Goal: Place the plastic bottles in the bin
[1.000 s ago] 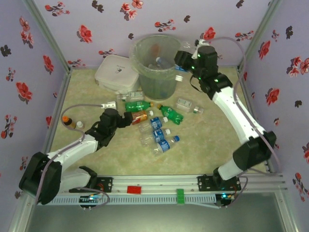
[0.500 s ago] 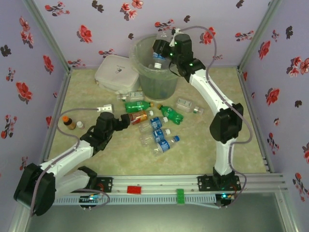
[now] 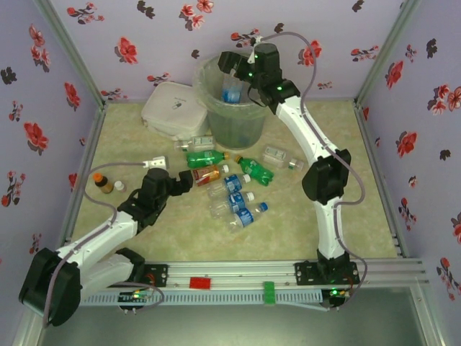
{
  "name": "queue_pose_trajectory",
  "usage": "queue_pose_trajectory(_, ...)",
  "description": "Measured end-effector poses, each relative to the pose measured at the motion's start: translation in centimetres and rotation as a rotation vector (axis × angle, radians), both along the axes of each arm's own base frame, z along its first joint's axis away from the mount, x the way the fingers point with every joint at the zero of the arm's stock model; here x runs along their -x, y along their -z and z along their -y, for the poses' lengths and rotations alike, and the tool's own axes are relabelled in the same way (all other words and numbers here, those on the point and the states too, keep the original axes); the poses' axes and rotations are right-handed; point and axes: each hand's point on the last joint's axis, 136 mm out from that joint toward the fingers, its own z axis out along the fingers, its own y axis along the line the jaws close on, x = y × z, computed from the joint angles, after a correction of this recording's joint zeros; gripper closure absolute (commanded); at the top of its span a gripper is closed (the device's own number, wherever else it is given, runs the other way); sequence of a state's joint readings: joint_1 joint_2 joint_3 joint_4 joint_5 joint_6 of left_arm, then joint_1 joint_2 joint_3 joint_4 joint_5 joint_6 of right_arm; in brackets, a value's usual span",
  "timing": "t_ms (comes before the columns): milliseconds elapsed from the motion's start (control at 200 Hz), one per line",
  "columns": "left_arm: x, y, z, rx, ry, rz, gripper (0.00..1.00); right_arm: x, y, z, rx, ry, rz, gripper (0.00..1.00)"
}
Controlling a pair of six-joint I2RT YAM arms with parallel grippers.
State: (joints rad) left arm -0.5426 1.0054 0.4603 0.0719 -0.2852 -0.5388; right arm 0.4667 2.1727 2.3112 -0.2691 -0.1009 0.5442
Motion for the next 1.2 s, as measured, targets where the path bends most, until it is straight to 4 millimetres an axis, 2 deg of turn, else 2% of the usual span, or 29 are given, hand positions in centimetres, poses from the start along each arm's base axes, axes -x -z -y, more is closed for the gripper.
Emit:
queue_pose_trajectory(140,0.1,-0.2,0.1,0.001,0.011,0.004,0.00,0.6,-0.4,0.5,0.033,0.001,0.002,0.00)
queue_pose_trajectory(240,0.1,-0.2,0.3,-0.003,0.024,0.005,0.00,2.1,-1.5,1.3,0.058,-0.002,0.011,0.01)
queue_pose_trajectory(460,0.2,-0.6,0.9,0.004,0.061,0.000,0.00,8.3,-4.9,4.7,0.096,0.002,0.056,0.00)
queue_pose_trajectory(600,0.0,-1.7,1.9,0.028,0.104,0.009,0.00,12.1,-4.4,7.3,0.144,0.028,0.060,0.00)
queue_pose_trajectory(735,-0.3,-1.7,2.9,0.041,0.139,-0.008,0.00,14.8,-0.7,9.7,0.224,0.065,0.008,0.00)
queue_pose_trajectory(890,-1.0,-1.5,3.8,0.047,0.153,-0.035,0.00,17.4,6.1,12.1,0.346,0.089,-0.110,0.00)
queue_pose_trajectory(1060,-2.1,-1.9,4.6,0.068,0.152,-0.037,0.00,19.4,12.9,14.5,0.493,0.109,-0.243,0.00)
queue_pose_trajectory(1200,-3.1,-2.7,5.3,0.096,0.147,-0.019,0.00,20.4,17.4,16.1,0.598,0.114,-0.341,0.00)
